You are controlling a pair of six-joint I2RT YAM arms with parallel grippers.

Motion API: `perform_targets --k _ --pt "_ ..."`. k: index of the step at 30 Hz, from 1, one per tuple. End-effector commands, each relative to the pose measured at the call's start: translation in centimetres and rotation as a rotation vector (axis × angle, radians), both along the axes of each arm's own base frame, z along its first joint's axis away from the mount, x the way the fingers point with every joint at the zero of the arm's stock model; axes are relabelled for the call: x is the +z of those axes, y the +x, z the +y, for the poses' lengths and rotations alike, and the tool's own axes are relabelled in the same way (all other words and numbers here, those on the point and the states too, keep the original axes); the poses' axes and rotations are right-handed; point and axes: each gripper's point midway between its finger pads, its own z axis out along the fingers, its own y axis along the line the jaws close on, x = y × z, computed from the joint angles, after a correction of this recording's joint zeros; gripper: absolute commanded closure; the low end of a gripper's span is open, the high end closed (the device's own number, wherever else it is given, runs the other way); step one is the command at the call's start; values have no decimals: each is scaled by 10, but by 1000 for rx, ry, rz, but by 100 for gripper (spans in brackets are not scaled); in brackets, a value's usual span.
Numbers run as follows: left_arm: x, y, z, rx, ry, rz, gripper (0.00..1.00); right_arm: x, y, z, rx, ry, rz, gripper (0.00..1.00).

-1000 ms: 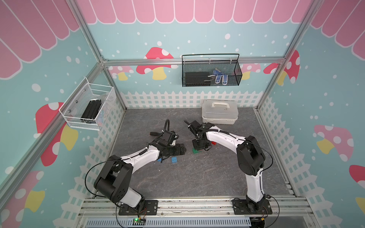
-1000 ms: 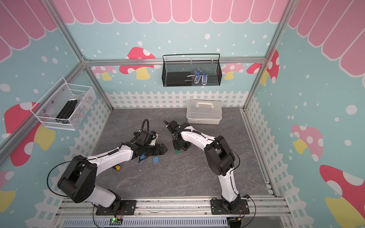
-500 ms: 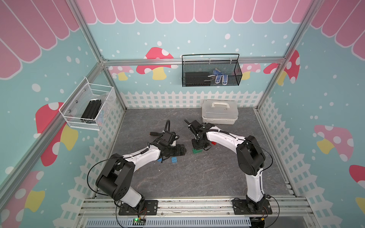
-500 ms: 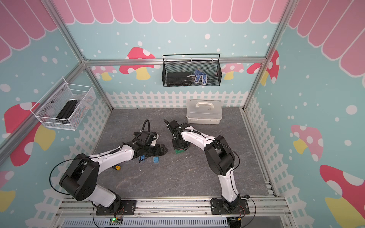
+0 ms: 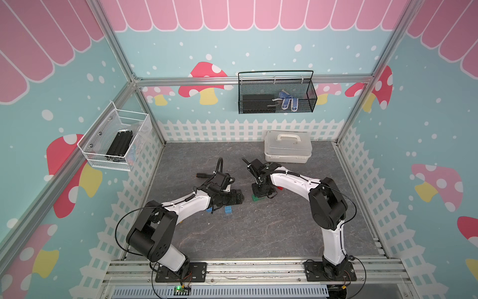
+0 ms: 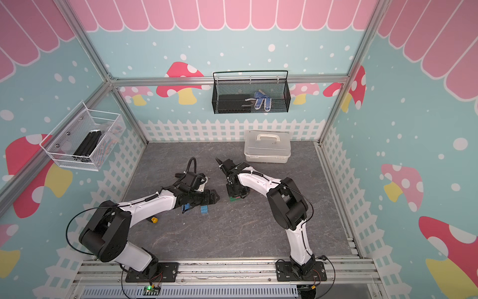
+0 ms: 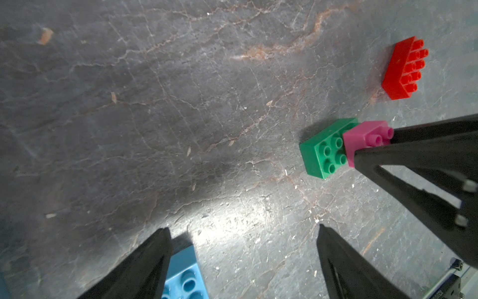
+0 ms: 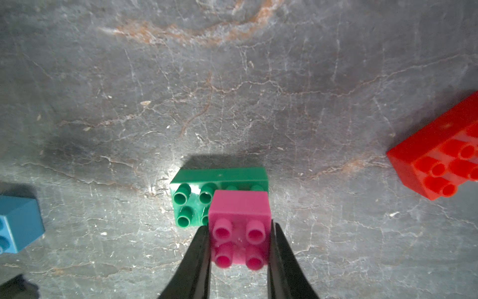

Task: Assemble the number 5 with lego
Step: Assemble the lego brick with the lego brick.

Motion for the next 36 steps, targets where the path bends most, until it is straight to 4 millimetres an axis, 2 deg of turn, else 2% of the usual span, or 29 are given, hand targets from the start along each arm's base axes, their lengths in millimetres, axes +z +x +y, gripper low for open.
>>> perform_targets --k 1,12,22,31,36 --pt "7 6 -7 2 -26 -14 9 -12 -2 -5 -21 -22 24 97" --pt "6 5 -7 1 -25 -10 9 -24 -7 -12 -45 -41 50 97" --pt "5 5 -7 2 -24 -8 9 -27 -10 -17 -65 -48 46 97" --pt "7 5 -6 7 -23 -13 9 -52 -23 -23 -133 -22 111 98" --pt "5 5 -6 4 -19 -6 9 -64 -27 -30 -141 -62 136 99"
